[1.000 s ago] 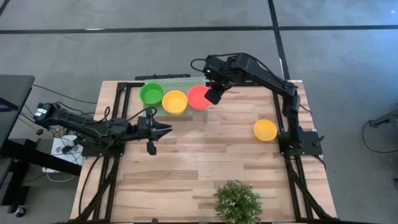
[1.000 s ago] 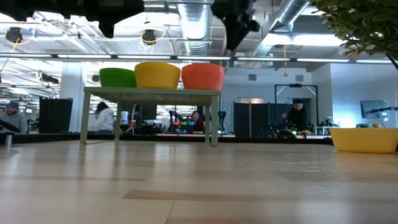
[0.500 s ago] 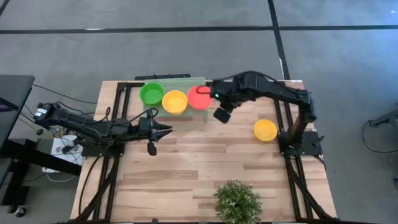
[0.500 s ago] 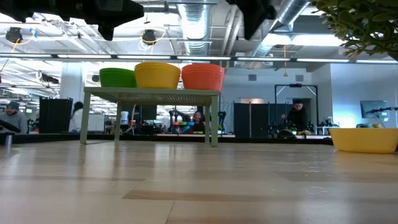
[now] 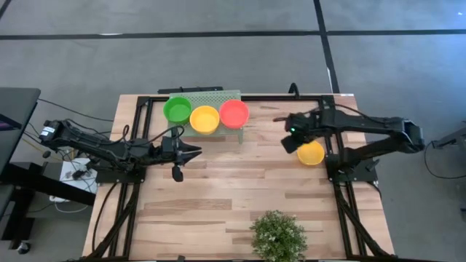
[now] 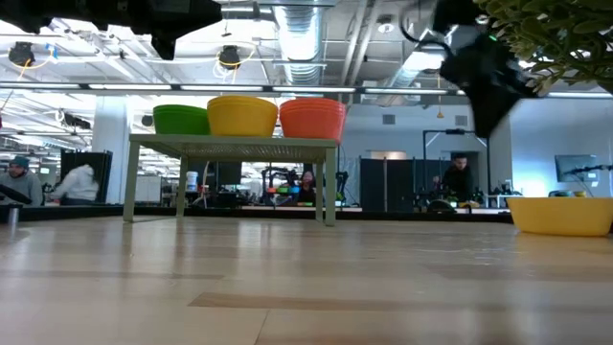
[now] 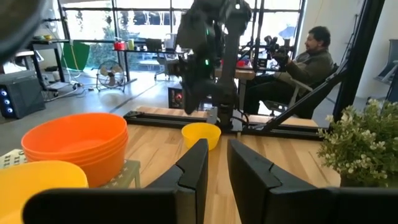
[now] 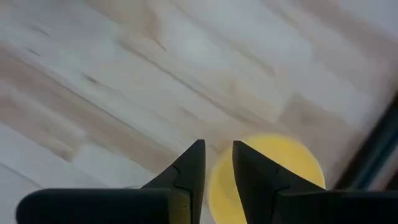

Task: Pick & Place Mini bowls
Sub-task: Stack the yellow bowl on top of the yellow bowls on the shelf

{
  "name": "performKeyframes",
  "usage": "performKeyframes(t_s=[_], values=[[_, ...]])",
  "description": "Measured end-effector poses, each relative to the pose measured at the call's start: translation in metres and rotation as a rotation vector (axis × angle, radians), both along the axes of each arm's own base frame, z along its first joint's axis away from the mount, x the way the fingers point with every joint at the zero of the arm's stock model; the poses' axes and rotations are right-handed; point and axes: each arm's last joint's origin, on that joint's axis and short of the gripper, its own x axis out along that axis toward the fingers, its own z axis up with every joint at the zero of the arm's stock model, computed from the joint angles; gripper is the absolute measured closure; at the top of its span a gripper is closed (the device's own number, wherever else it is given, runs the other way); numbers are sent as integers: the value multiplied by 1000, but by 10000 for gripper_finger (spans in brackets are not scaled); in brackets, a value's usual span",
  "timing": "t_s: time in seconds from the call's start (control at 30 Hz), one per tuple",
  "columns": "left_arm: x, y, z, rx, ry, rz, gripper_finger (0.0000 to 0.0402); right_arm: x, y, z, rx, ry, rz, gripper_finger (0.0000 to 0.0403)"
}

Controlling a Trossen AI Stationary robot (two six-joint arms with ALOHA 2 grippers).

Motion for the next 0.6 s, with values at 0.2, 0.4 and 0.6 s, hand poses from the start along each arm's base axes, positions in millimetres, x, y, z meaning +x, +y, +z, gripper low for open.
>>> performKeyframes(t_s=[0.2, 0.4, 0.6], values=[[0, 1, 2, -5, -24, 6, 340, -22, -2, -21, 14, 46, -33, 326], [1, 6, 4, -10, -45, 31, 340, -29, -20, -30, 19, 134, 15, 326], [1, 9, 5, -11, -53, 51, 340, -32, -37, -37, 72, 206, 171, 326]])
